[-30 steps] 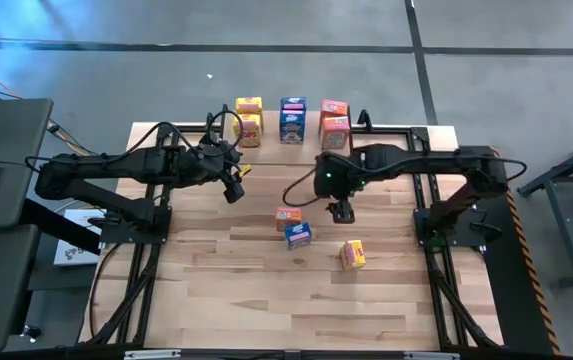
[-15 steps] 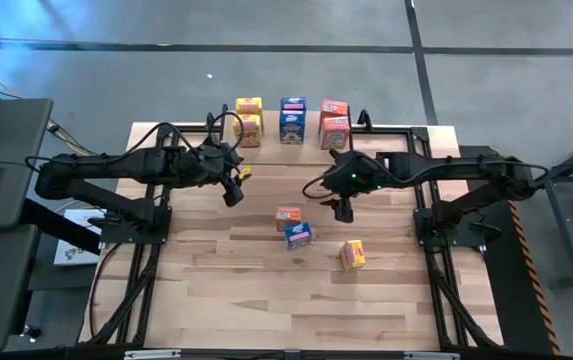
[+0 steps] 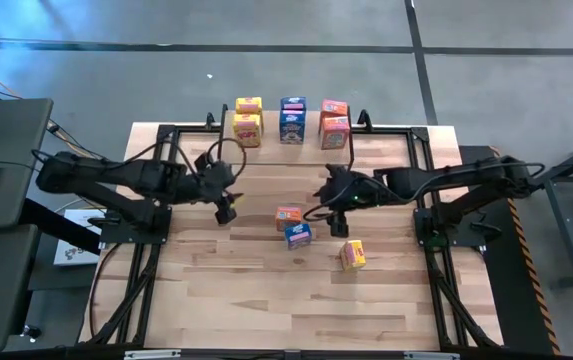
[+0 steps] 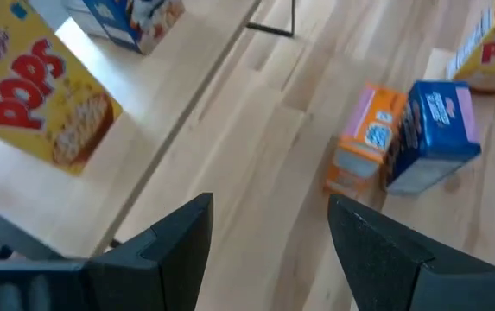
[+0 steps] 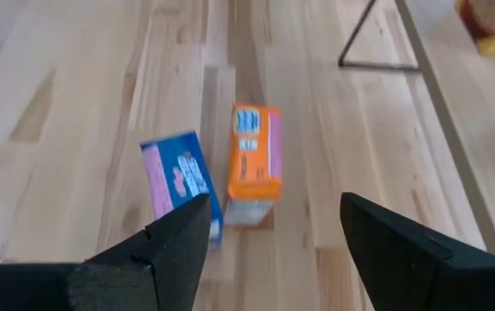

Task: Stack cereal on shelf
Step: Put the orange cereal box on the shelf aligned with the other orange cereal boxes

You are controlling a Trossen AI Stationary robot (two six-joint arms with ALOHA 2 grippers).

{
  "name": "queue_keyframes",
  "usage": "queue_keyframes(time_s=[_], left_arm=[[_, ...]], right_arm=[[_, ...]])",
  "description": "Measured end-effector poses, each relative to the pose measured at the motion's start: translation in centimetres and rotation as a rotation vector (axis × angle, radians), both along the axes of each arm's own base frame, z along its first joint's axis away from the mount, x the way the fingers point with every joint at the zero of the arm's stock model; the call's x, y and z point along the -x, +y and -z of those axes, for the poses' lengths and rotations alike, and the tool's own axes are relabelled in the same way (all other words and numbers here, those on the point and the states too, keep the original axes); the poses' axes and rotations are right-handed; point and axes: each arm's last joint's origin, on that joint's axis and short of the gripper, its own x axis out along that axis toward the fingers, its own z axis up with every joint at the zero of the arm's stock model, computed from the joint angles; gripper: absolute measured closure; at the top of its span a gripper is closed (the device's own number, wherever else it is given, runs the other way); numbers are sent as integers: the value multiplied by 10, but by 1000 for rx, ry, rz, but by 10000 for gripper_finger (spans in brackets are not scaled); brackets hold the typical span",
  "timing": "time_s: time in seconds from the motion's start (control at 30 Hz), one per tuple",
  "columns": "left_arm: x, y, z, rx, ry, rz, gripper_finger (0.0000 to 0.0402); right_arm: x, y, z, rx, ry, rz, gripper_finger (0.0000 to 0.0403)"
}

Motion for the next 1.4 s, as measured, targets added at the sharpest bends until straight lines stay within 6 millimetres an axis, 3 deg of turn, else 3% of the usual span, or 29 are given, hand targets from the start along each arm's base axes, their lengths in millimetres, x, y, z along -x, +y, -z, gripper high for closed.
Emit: queue_keyframes(time_s=[0.13, 0.4, 0.87, 1.4], left_arm=[[5, -13, 2, -12, 20, -5, 181], [8, -24, 3, -21, 22, 34, 181], [7, -24, 3, -28, 12, 29, 181], [7, -23, 2, -47, 8, 14, 181]], right_arm=[[-11, 2, 2, 9, -52, -21, 151], [-37, -1, 25, 48, -48, -55, 151], [-43, -28, 30, -54, -62, -105, 151], [-60, -29, 54, -87, -29, -131, 151]])
